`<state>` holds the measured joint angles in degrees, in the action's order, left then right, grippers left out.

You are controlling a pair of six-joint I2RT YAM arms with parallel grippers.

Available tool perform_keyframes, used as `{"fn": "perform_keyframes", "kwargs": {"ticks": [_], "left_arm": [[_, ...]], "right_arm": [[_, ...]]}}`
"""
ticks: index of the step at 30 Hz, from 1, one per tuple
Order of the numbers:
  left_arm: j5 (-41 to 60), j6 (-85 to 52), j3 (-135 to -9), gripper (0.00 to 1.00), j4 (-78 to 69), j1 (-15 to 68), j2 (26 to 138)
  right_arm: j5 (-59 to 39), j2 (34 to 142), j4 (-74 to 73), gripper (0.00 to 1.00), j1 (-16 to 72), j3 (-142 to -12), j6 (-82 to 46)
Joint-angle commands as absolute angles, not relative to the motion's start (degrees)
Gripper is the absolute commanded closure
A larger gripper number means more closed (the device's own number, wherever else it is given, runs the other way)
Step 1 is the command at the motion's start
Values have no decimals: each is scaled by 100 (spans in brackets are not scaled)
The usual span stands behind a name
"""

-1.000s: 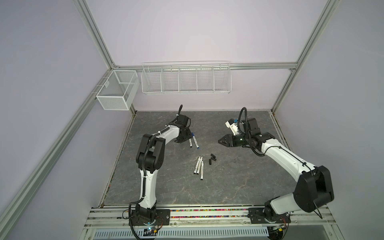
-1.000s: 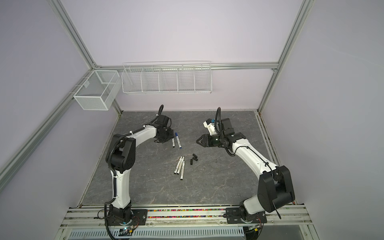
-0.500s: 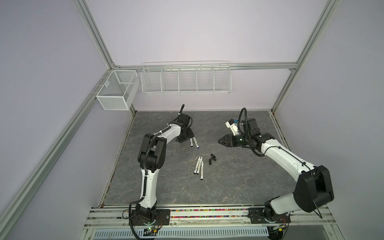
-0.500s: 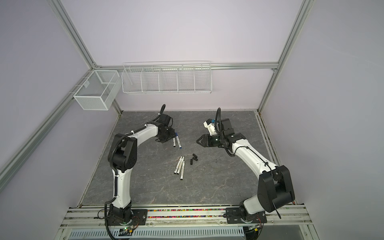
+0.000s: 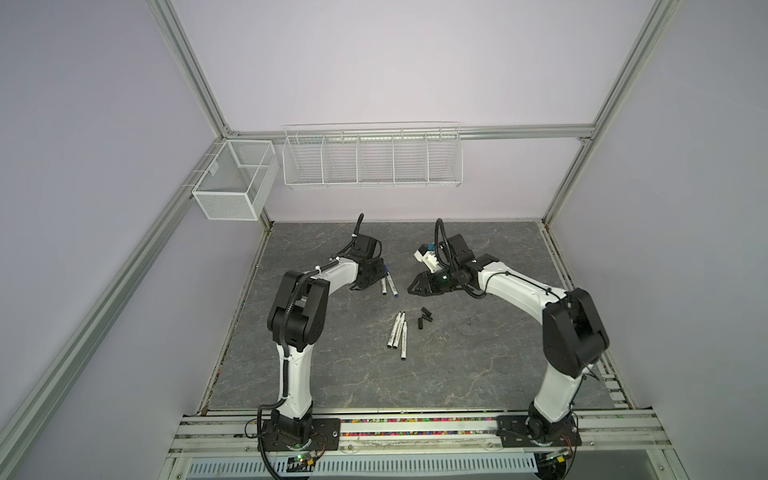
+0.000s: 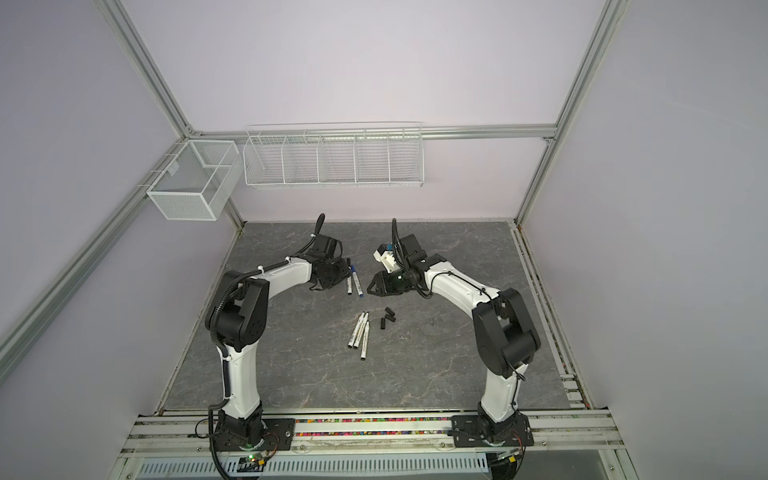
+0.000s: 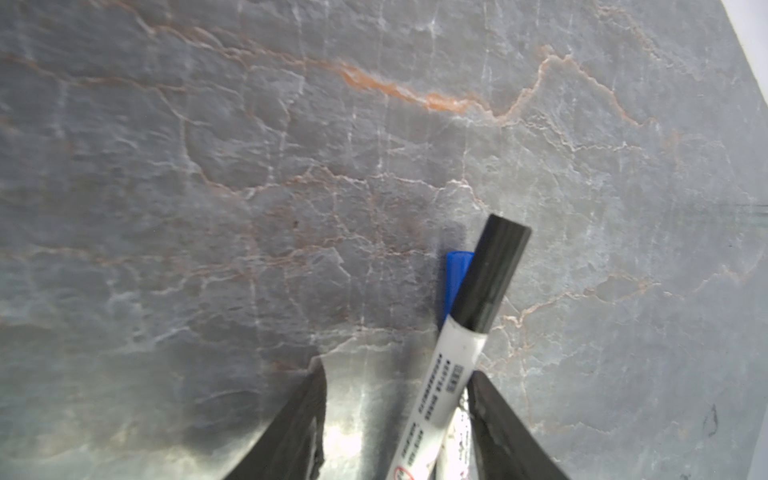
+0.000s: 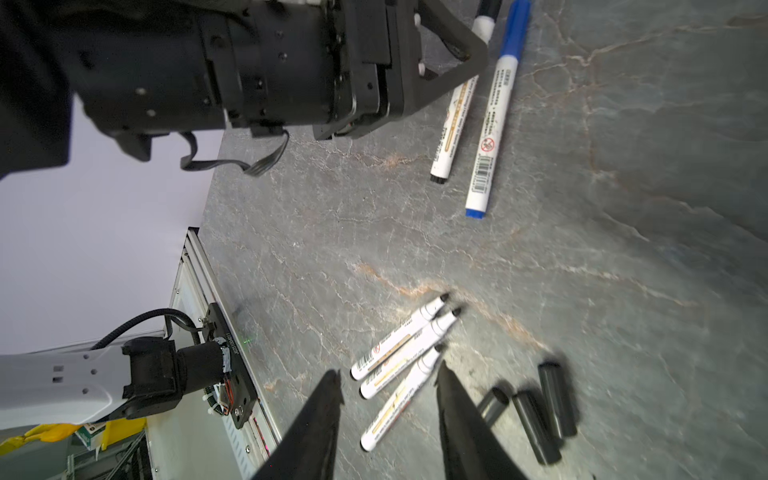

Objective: Insert the pens into the pen caps

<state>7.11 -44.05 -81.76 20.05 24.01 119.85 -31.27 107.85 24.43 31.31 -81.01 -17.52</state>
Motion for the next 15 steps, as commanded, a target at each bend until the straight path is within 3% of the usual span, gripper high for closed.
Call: {"fn": "perform_keyframes", "kwargs": {"ticks": [1, 15], "left_arm": [[1108, -4437, -7734, 45, 3096, 2506, 12792], [1199, -4413, -7693, 45, 3067, 2514, 12818]], "right_arm": [[-3410, 11403, 2575, 60, 3192, -8662, -1820], [-4707, 13411, 1518, 64, 3252, -10090, -2994]]}}
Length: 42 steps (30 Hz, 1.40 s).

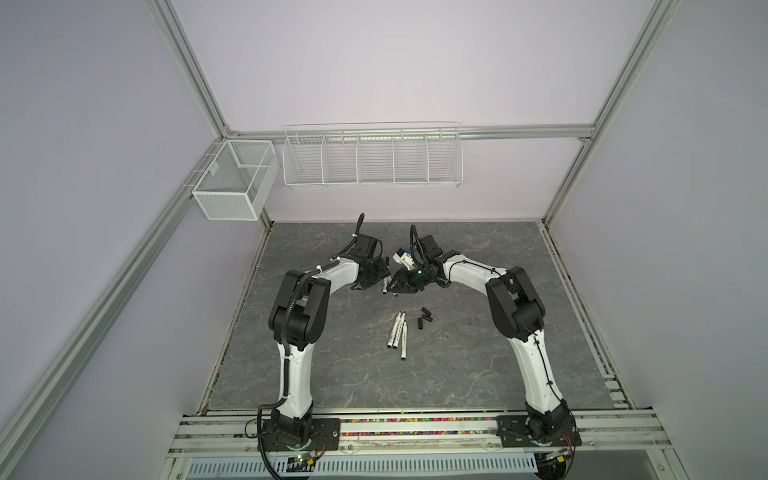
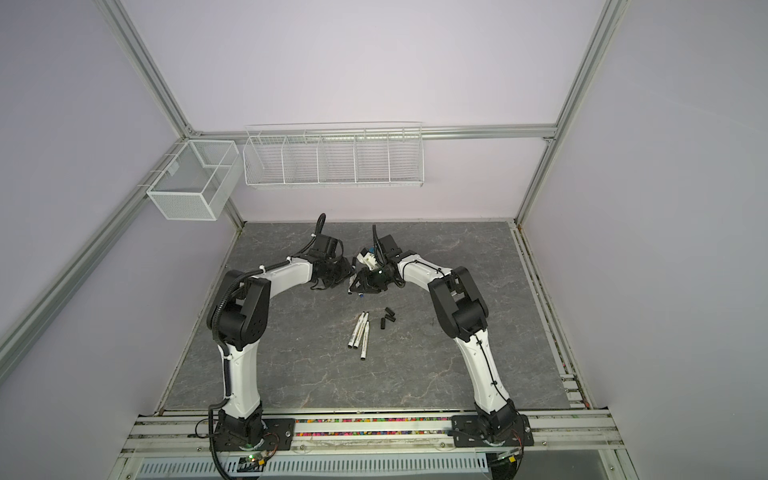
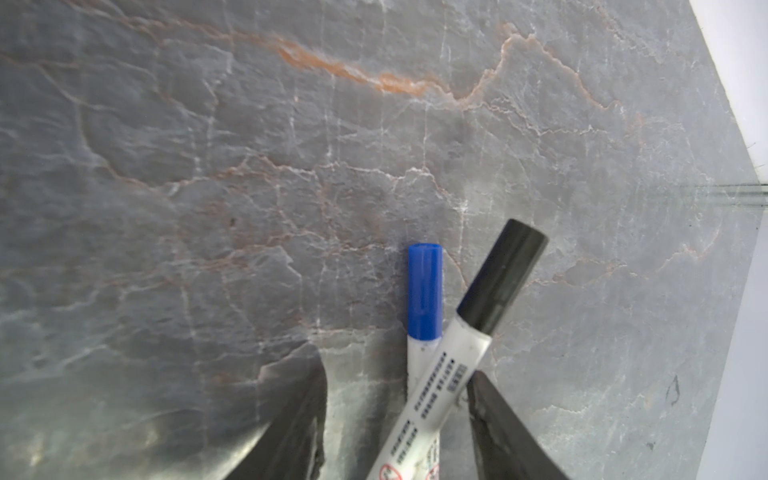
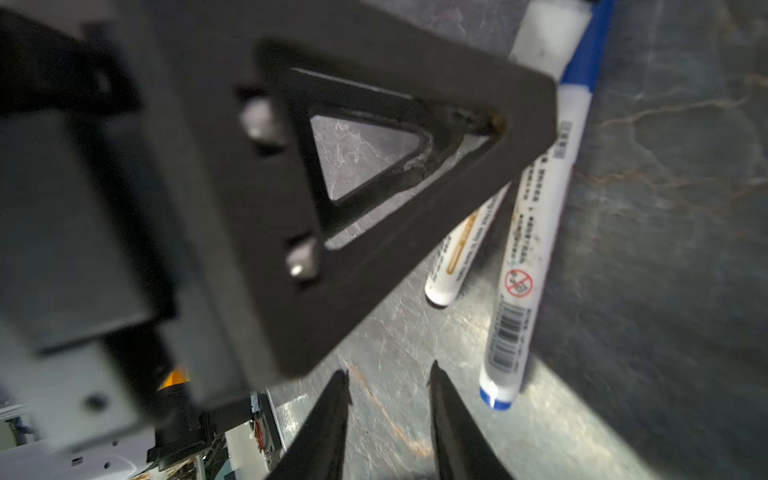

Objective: Insert the pens into the pen caps

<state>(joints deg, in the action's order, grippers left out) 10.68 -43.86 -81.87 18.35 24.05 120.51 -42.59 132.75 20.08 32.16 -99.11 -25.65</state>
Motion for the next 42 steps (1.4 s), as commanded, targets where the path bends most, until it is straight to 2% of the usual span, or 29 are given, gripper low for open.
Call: {"fn": "perform_keyframes", "kwargs": {"ticks": [1, 22, 35, 42], "left_arm": [[1195, -4409, -7686, 45, 3067, 2512, 12814], [1160, -4074, -7673, 45, 3431, 2522, 12644], [1597, -3746, -7424, 43, 3433, 2398, 12294], [1519, -3727, -7178, 44, 3426, 2309, 12265]], "right_arm": [[-4756, 13470, 1421, 64, 3252, -10135, -3079], [-4578, 14199, 1183, 65, 3271, -10635, -3528], [-4623, 13873, 897, 66, 3287, -10433, -3601], [-4481, 13172, 907, 66, 3287, -9923, -3362]]}}
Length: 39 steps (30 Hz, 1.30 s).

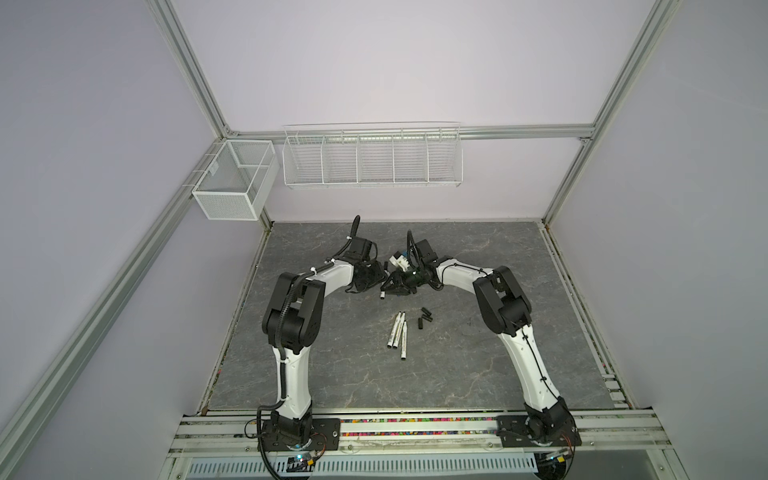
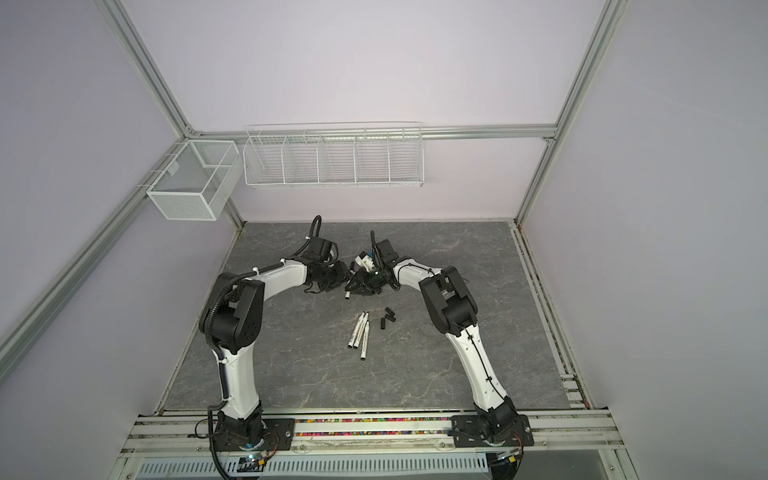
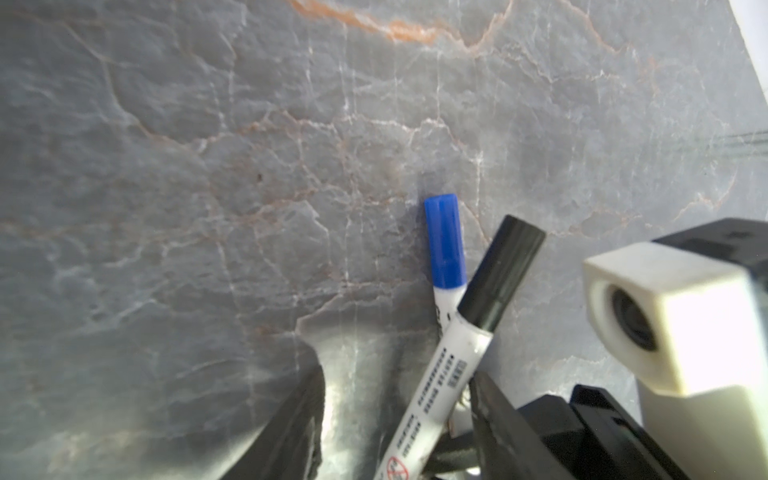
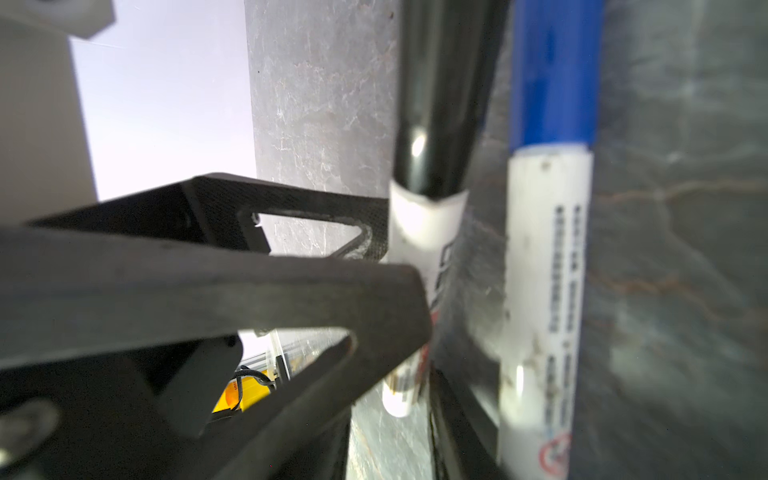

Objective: Insert the pens into the pen caps

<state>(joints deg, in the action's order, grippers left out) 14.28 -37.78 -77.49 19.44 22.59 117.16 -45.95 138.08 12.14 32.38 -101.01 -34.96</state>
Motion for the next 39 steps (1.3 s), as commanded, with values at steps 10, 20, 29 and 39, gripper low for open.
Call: {"fn": "perform_keyframes", "kwargs": {"ticks": [10, 20, 29, 39], "left_arm": [[1713, -3936, -7297, 44, 3208, 2294, 12505], [1721, -4017, -7422, 45, 3278, 2294, 12706], [1647, -3965, -7420, 45, 3366, 2290, 12690], [1500, -3771, -7296, 45, 3542, 2291, 12600]], "right_arm": [[-4535, 13099, 1219, 69, 3423, -9821, -3058], [-4687, 13651, 979, 71, 3505, -10271, -3368], [-4562, 14016, 835, 71, 3377, -10336, -3525], [-4611, 14063, 632, 71, 3312, -10211, -3707]]}}
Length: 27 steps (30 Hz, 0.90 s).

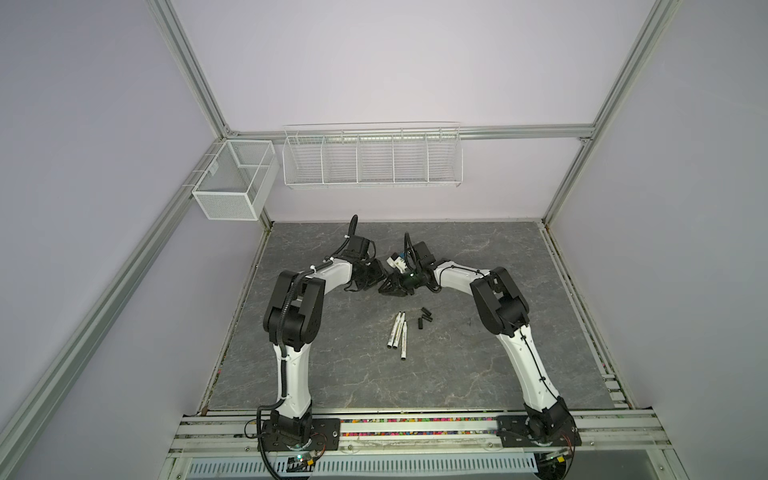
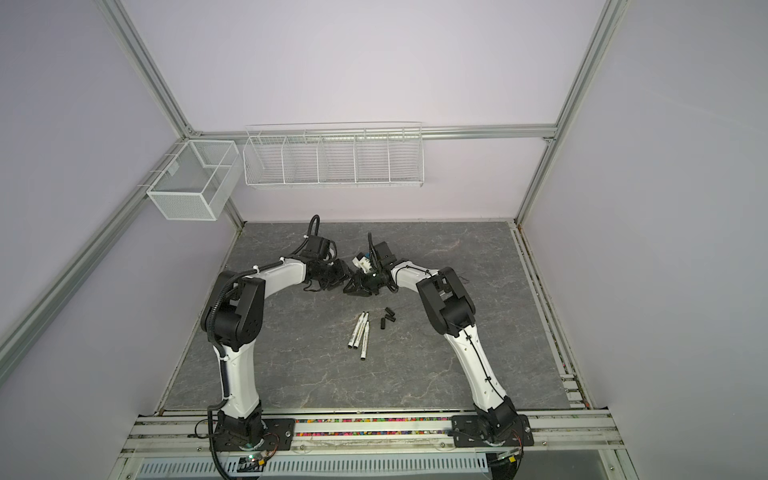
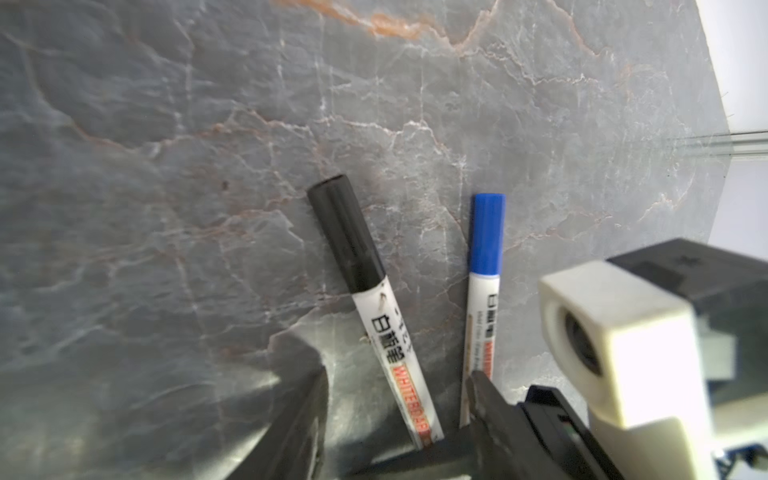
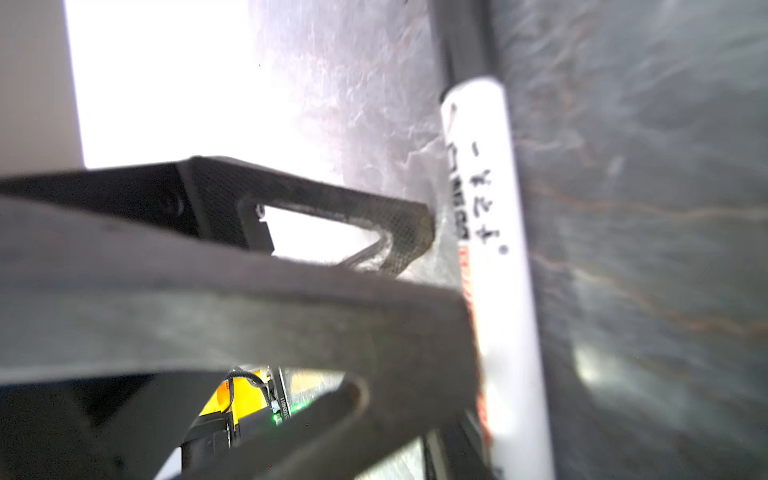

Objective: Insert the pens into the pen caps

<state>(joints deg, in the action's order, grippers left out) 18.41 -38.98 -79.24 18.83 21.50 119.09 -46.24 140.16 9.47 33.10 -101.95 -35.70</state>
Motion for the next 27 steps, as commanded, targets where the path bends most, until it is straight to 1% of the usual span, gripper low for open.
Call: {"fn": "perform_keyframes", "kwargs": {"ticks": [1, 7, 10, 17, 21, 25, 27], "left_arm": [[1494, -3756, -7281, 45, 3544, 2292, 12587], [1538, -3671, -7205, 45, 3420, 2290, 12431], [1609, -3559, -7114, 45, 3217, 2294, 12164], [1089, -3013, -6355, 43, 2967, 2359, 10681], [519, -2436, -5861, 43, 3351, 2810, 9950], [56, -2174, -5445, 44, 3594, 3503, 9524], [-7, -2145, -5273, 44, 3497, 3834, 9348]], "right_arm": [[-4640, 14020, 576, 71, 3309, -10160, -3705], [-4786, 13472, 174, 71, 3311, -9656, -3729], [-4772, 13052, 199, 70, 3305, -9328, -3625], [-4341, 11748, 330, 70, 3167, -8162, -3329], [-3812, 11062, 404, 71, 2937, -7522, -3274], [-3184, 10586, 656, 71, 2701, -7262, -3118], [-3034, 10434, 757, 71, 2656, -7224, -2977]]}}
